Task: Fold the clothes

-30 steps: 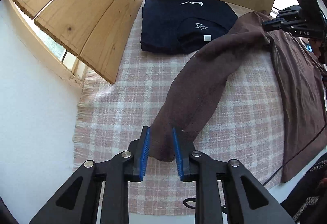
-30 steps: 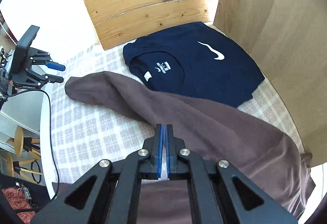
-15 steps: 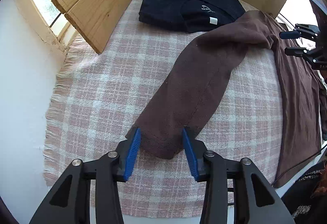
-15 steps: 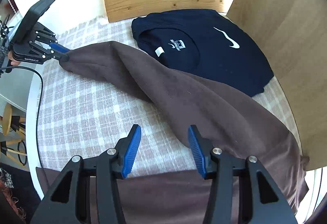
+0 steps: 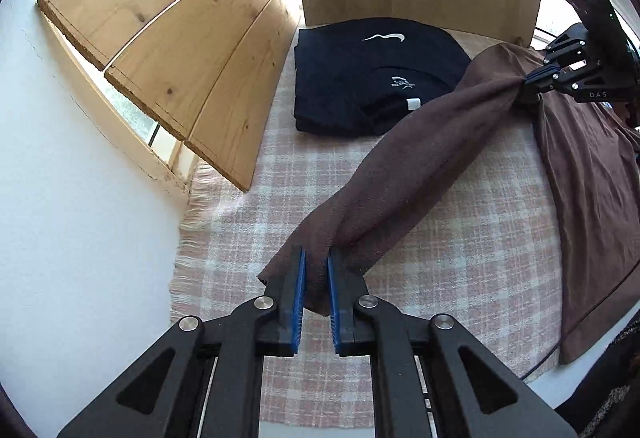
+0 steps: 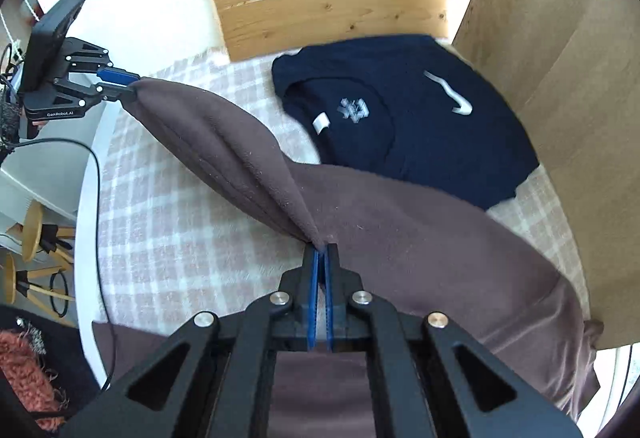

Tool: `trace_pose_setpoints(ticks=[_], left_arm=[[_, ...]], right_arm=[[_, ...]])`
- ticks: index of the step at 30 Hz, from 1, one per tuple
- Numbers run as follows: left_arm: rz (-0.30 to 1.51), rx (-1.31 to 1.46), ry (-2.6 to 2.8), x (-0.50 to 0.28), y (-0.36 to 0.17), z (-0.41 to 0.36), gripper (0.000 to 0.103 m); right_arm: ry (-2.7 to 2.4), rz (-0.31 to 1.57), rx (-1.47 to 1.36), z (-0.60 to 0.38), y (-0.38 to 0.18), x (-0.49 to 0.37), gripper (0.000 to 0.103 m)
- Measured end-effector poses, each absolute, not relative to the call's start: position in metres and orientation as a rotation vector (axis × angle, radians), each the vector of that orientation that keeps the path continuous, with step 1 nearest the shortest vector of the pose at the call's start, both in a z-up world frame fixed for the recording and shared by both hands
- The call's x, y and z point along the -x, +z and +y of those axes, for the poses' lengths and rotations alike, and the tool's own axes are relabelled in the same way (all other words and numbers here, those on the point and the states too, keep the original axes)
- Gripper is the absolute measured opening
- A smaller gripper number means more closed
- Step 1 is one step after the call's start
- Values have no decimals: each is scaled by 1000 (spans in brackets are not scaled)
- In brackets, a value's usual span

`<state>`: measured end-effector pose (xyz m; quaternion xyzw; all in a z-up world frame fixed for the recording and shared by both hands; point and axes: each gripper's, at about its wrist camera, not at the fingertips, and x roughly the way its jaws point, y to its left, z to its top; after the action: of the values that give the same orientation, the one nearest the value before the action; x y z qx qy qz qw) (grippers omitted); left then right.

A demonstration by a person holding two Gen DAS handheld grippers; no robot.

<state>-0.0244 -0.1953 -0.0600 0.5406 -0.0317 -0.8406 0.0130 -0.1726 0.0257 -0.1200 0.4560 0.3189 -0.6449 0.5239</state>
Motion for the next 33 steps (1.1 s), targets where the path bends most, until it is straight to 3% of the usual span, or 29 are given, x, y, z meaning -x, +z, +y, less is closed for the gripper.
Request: trace_pose_setpoints(ticks=[1,2,8,11,14,19,21,23,27,28,30,31,33], left_arm=[[-76,-1739,-2606,16,-68,-192,33],[-50,-1799,-2583,8,-77,-188,34],[290,-1833,-2562,-13,-95,-200,33],[345,-1841,-2563,-8,-98,-201,41],[460,-1853,-2555,0,-106,-203,41],[497,-1873,-2471,9,-128,-209,47],[539,-1896,-2463,12,-135,-208,34],[512,-1895,-2485,14,-133,-205,5],[367,-1734,-2541,16,-97,-210,5],[316,-1666,-2550,16,-85,-213,5],[236,-1614,-2546,16,-75,-220,17],[242,-1631,-2522,16,-77,-226,35],[327,-1694,-2467,12,-87,-240,39]], right_arm=[[-1528,796,-1105,31,-129,166,3],[-1516,835,-1115,34,-139,160,4],[-1499,884,-1165,45,-163,154,5],[-1520,884,-1148,43,-156,159,5],[-1526,891,-1139,41,-154,160,5],[-1521,910,-1144,39,-158,162,5],[-1540,898,-1137,40,-156,164,5],[-1597,851,-1114,39,-147,169,5],[-1645,755,-1069,36,-128,174,4],[-1654,731,-1058,35,-123,175,4],[-1630,790,-1081,32,-136,170,4],[-1610,831,-1096,31,-147,167,4],[-1576,867,-1134,33,-160,162,5]])
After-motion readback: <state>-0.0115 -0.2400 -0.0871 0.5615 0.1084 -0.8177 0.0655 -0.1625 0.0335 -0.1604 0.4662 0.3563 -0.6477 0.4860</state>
